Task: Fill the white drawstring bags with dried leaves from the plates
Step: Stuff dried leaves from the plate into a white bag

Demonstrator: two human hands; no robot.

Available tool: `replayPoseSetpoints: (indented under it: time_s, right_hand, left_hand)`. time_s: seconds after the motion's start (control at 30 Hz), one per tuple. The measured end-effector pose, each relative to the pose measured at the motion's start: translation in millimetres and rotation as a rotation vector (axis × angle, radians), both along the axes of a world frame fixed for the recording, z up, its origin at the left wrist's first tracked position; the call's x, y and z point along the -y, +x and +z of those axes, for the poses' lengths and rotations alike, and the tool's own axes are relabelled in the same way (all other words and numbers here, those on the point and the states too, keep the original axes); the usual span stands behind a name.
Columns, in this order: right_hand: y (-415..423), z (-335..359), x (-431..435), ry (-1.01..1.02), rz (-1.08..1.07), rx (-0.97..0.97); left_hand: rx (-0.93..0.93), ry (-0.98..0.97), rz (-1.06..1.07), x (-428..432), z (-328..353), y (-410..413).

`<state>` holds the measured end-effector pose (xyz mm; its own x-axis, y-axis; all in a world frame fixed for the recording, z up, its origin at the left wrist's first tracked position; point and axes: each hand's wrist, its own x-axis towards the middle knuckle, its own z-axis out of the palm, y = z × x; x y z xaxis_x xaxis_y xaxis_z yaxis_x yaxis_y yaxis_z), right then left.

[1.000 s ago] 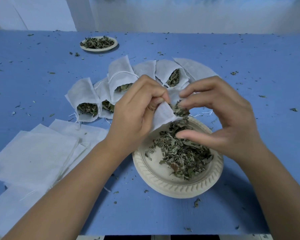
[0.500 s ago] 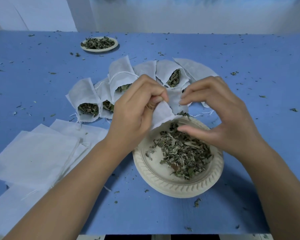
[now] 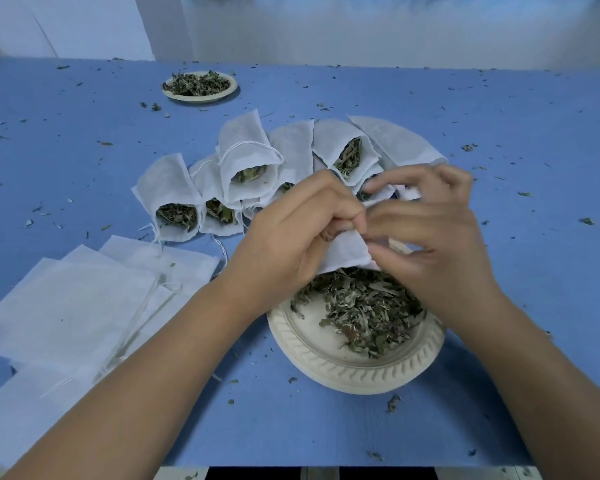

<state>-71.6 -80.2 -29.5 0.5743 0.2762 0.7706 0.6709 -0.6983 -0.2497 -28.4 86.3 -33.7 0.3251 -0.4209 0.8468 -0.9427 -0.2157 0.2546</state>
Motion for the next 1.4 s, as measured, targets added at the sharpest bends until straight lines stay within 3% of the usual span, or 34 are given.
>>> replayPoseSetpoints:
  time_s: [0.1,0.2,0.27,0.37,0.43,0.57,0.7,0.9,1.0,1.13,1.2,1.33,1.4]
  right_hand:
    - [1,-2,1,-0.088,0.098,-0.169]
    - [-4,8,16,0.183,0.134,-0.223]
    - [-3,16,27,0.227,0.150,-0.299]
    - [-2,19,29,-0.047,0.215,-0.778]
    - [-3,13,22,-0.223,0.242,-0.893]
    - [-4,2,4,-0.292,0.313,-0.795]
    - [-4,3,4,-0.214,0.308,-0.692]
    - [-6,15,14,0.133,0.358,-0.599]
    - [-5,16,15,0.355,0.387,-0.464]
    - [-3,10,13,0.610,0.286,-0.367]
    - [-2,6,9,0.588,0.167,-0.340]
    - [-2,0,-1,0.288,0.021,-0.255]
    - [-2,0,-1,0.240,0.000,-0.219]
  left_hand:
    - [0.002,0.015,0.004,1,1,-1]
    - [0.022,-0.051,0.115,-2,7,3]
    - [0.024,-0.078,0.200,-7,8,7]
    - [-0.003,-0.092,0.257,-11,8,9]
    - [-0.003,-0.088,0.259,-11,8,9]
    - [0.009,-0.062,0.221,-8,5,9]
    - [-0.003,-0.059,0.212,-8,6,7]
    - [0.012,-0.069,0.210,-7,5,8]
    - [0.017,-0.059,0.180,-7,6,8]
    - [0.046,-0.006,0.139,-5,4,7]
    - [0.050,-0.002,0.128,-4,3,7]
    - [0.058,0.009,0.100,-4,2,6]
    - [0.060,0.019,0.096,-3,2,5]
